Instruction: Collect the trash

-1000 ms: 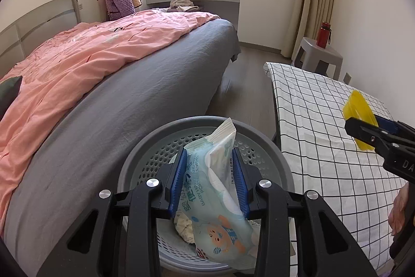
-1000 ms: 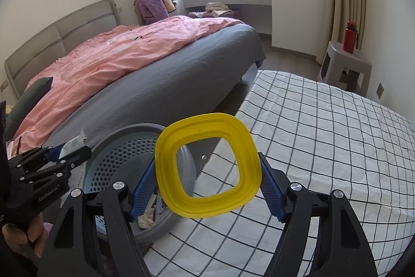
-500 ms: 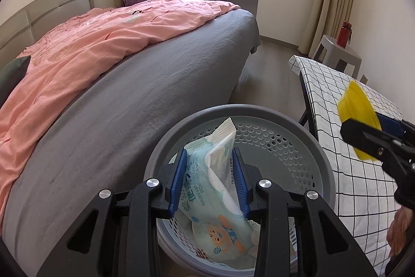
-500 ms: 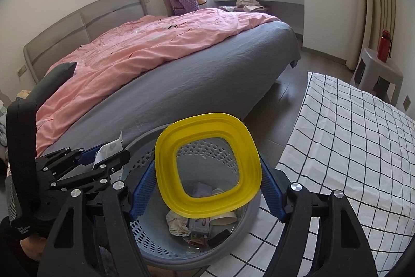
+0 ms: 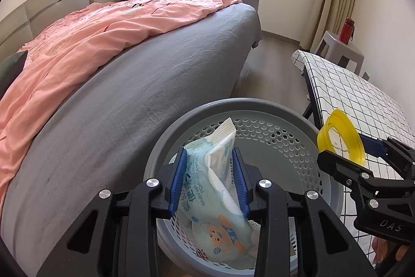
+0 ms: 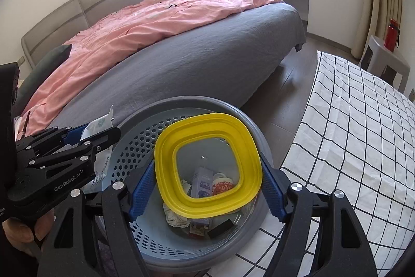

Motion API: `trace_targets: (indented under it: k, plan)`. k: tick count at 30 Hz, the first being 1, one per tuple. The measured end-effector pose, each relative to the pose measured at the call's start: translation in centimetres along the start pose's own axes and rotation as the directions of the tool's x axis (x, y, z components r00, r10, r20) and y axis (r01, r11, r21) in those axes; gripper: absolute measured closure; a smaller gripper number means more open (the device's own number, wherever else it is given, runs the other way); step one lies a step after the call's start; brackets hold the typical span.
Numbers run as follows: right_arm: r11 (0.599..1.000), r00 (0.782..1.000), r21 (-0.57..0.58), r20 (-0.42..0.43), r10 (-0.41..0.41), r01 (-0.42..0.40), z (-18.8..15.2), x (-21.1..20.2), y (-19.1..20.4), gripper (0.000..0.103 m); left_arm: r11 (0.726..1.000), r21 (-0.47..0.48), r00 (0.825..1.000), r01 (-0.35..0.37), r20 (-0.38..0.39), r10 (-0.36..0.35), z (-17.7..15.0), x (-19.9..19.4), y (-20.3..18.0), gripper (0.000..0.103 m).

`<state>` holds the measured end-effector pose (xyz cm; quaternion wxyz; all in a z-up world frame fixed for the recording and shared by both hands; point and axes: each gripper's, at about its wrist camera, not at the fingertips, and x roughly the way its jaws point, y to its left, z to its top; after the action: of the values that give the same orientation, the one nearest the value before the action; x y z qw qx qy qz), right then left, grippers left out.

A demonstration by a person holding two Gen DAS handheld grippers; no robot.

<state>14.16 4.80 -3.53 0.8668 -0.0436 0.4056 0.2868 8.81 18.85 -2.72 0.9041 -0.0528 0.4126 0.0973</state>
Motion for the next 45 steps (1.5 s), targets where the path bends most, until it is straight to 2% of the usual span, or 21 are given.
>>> trace_targets:
  k: [5, 7, 9, 17, 37, 45]
  plan:
    - [1.0, 1.0, 0.002, 0.018, 0.003, -0.003, 0.1, -0.4, -0.2, 0.029, 1.0, 0.001, 1.0, -0.016, 0.023, 0.016, 0.1, -0.4, -0.1, 0.068]
    - [1.0, 1.0, 0.003, 0.026, 0.008, -0.008, 0.1, -0.7, -0.3, 0.024, 1.0, -0.003, 0.999, -0.019, 0.03, 0.02, 0.1, -0.6, 0.0, 0.061]
    - [1.0, 0.999, 0.011, 0.04, 0.006, -0.006, 0.1, -1.0, -0.4, 0.019, 1.0, -0.012, 0.999, -0.025, 0.043, 0.025, 0.1, -0.9, 0.1, 0.045]
    - [1.0, 0.999, 0.019, 0.043, 0.002, -0.003, 0.1, -1.3, -0.6, 0.019, 0.998, -0.024, 0.996, -0.065, 0.065, 0.066, 0.0, -1.3, 0.3, 0.031]
    - [0.999, 0.998, 0.027, 0.052, -0.027, 0.025, -0.3, -1.5, -0.9, 0.017, 0.992, -0.043, 0.989, -0.119, 0.087, 0.122, -0.1, -1.9, 0.4, 0.021]
    - [0.999, 0.997, 0.029, 0.058, -0.04, 0.039, -0.2, -1.5, -1.0, 0.013, 0.991, -0.045, 0.988, -0.128, 0.083, 0.132, 0.0, -1.8, 0.5, 0.019]
